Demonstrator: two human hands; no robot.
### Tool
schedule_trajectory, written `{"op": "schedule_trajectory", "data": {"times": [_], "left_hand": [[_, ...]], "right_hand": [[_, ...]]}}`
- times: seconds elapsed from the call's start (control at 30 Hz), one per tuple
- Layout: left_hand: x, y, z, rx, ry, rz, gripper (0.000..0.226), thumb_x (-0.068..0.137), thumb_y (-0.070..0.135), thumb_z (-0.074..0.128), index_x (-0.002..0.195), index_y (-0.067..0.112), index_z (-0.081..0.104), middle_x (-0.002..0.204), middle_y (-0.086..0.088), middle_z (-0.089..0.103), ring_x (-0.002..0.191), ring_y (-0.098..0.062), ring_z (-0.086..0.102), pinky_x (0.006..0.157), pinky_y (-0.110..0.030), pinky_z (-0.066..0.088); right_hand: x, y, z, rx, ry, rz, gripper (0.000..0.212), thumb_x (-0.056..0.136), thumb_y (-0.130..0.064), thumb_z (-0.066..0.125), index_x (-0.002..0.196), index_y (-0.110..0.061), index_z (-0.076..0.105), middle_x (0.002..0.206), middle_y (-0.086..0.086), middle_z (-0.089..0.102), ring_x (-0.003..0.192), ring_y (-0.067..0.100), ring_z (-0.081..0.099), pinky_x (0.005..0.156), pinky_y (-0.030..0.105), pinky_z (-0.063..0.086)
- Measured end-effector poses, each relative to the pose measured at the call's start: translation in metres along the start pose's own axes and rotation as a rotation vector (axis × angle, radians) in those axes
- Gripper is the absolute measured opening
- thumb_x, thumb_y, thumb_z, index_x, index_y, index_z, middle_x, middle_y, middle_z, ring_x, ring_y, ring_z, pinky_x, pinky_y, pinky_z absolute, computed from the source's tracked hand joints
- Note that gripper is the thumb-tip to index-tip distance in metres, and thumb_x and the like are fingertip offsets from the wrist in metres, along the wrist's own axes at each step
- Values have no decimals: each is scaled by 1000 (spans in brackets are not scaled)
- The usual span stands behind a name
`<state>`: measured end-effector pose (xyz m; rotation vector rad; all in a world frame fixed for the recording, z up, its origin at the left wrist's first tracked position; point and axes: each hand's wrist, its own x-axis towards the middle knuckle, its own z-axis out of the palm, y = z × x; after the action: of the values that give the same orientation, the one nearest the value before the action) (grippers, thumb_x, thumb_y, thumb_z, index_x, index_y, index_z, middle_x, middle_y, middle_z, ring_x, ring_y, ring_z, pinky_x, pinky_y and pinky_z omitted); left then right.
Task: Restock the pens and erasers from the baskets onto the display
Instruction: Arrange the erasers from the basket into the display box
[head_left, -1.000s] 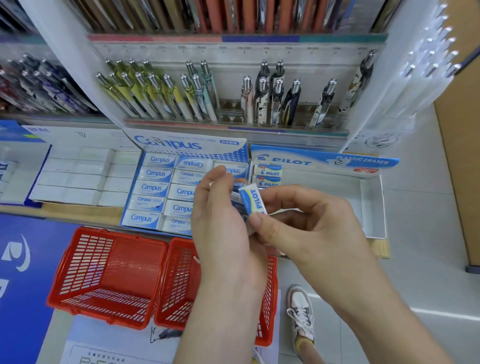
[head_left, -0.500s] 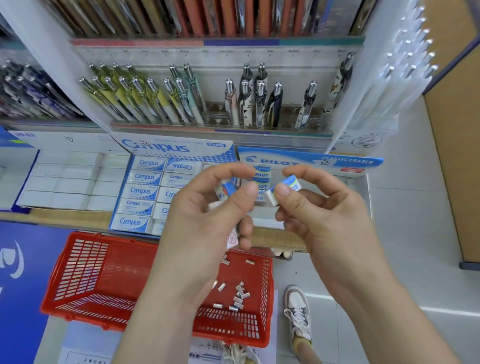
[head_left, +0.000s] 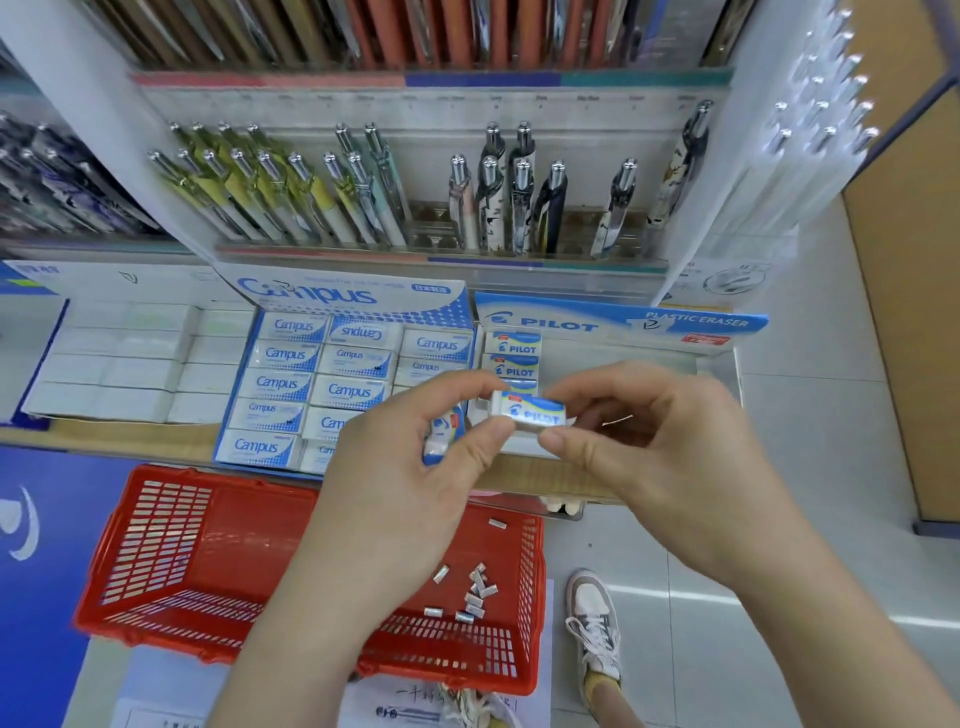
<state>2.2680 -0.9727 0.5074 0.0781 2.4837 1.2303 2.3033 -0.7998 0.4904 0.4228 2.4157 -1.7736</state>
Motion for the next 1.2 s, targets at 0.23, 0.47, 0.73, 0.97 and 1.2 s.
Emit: {"op": "schedule_trajectory", "data": {"times": [0.23,0.47,0.73,0.97,1.2], "left_hand": [[13,-11,0,293,181,-54,21,79,46,67,99,42,64,60,19,45,61,-1,50,54,-18,34],[22,-11,3,420,101,-46,12,83,46,62,88,36,61,62,8,56,53,-5,50,56,-27,41],[22,-14,3,404,98,-44,12,83,45,63,84,33,62,56,6,54,51,-6,50,53,-21,38],[24,-14,5,391,95,-58,11,83,44,64,85,33,61,65,8,56,56,-6,53,55,-17,39],[19,-9,-3,-167,166,-162,16,91,32,59,106,34,58,73,2,60,49,-15,52,51,-33,47]], "right_hand": [[17,14,20,-410,99,-54,22,77,-20,78,97,-22,73,82,-11,61,72,4,60,72,18,49],[25,8,30,-532,19,-17,20,77,-29,79,95,-25,72,84,-10,56,74,10,57,70,23,46],[32,5,33,-546,10,51,25,70,-27,81,79,-23,58,82,-8,63,74,13,60,67,31,52],[33,4,33,-532,19,62,16,74,-25,79,69,-21,64,72,-8,64,72,11,62,64,27,51],[24,0,23,-272,139,-25,14,85,-22,68,72,-25,64,69,-11,65,66,4,62,60,18,48]]}}
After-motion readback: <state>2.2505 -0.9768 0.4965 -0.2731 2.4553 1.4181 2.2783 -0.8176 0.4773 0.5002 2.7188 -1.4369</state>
